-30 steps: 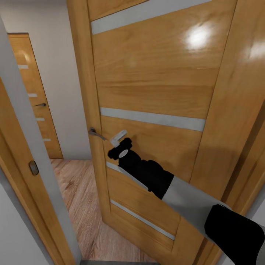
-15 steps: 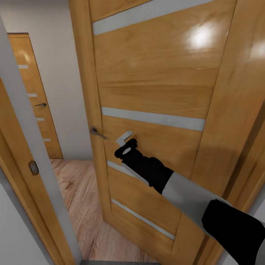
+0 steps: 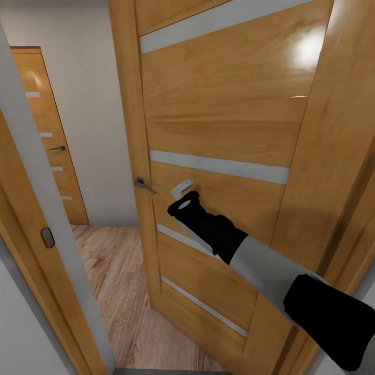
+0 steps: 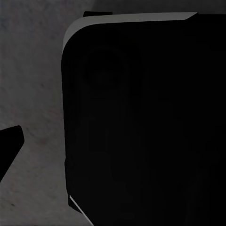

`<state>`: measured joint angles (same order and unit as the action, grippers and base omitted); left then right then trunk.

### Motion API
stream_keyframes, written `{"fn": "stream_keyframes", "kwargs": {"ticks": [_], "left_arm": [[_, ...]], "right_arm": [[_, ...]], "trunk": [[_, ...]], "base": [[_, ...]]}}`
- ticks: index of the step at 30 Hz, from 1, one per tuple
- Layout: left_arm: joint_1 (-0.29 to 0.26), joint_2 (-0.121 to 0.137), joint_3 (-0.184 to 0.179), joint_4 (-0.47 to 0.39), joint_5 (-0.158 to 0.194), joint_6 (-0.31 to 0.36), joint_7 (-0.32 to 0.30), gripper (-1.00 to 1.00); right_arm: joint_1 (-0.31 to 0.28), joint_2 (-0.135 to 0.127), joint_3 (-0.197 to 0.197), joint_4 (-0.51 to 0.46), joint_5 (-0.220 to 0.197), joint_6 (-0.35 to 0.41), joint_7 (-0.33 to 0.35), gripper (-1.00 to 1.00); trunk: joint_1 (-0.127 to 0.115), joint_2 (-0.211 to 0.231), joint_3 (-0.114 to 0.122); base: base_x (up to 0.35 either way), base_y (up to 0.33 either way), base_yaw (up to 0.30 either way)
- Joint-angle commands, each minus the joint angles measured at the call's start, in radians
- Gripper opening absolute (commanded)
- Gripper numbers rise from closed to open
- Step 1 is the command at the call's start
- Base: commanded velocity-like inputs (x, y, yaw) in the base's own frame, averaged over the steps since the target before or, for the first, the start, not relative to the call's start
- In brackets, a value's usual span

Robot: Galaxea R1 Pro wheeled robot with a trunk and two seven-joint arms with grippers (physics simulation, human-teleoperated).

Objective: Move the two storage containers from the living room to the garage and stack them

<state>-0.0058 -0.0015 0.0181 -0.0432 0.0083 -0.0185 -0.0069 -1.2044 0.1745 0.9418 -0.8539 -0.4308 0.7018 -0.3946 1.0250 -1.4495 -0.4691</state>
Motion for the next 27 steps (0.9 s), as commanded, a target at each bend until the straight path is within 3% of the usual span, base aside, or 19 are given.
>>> {"fn": "stream_keyframes", "kwargs": {"ticks": [1, 4, 6, 11, 20, 25, 26, 27], "left_arm": [[0.0, 0.0, 0.002, 0.0, 0.001, -0.002, -0.001, 1.0], [0.0, 0.0, 0.002, 0.0, 0.001, -0.002, 0.0, 1.0], [0.0, 0.0, 0.002, 0.0, 0.001, -0.002, -0.001, 1.0], [0.0, 0.0, 0.002, 0.0, 0.001, -0.002, -0.001, 1.0], [0.0, 0.0, 0.002, 0.0, 0.001, -0.002, -0.001, 1.0], [0.0, 0.0, 0.002, 0.0, 0.001, -0.002, -0.001, 1.0], [0.0, 0.0, 0.002, 0.0, 0.001, -0.002, -0.001, 1.0], [0.0, 0.0, 0.002, 0.0, 0.001, -0.002, -0.001, 1.0]], "right_arm": [[-0.005, 0.0, 0.002, 0.0, 0.02, 0.012, -0.013, 1.0], [-0.018, 0.0, -0.008, 0.016, 0.019, 0.014, -0.013, 1.0], [-0.063, 0.0, -0.014, 0.09, 0.006, 0.008, -0.013, 1.0], [-0.073, 0.0, -0.016, 0.092, -0.001, 0.009, -0.013, 1.0], [-0.073, 0.0, -0.015, -0.007, -0.005, 0.024, -0.013, 1.0], [-0.073, 0.0, -0.014, -0.11, -0.008, 0.062, -0.012, 1.0], [-0.073, 0.0, -0.014, -0.116, -0.013, 0.066, -0.011, 1.0], [-0.073, 0.0, -0.014, -0.124, -0.055, 0.071, -0.01, 1.0]], "trunk": [[0.0, -0.001, -0.001], [0.0, -0.001, -0.001], [0.0, -0.001, -0.001], [0.0, -0.001, -0.001], [0.0, -0.001, -0.001], [0.0, -0.001, -0.001], [0.0, -0.001, -0.001], [0.0, -0.001, -0.001]], "base": [[0.0, 0.0, 0.0], [0.0, 0.0, 0.0], [0.0, 0.0, 0.0], [0.0, 0.0, 0.0], [0.0, 0.0, 0.0], [0.0, 0.0, 0.0], [0.0, 0.0, 0.0], [0.0, 0.0, 0.0]]}}
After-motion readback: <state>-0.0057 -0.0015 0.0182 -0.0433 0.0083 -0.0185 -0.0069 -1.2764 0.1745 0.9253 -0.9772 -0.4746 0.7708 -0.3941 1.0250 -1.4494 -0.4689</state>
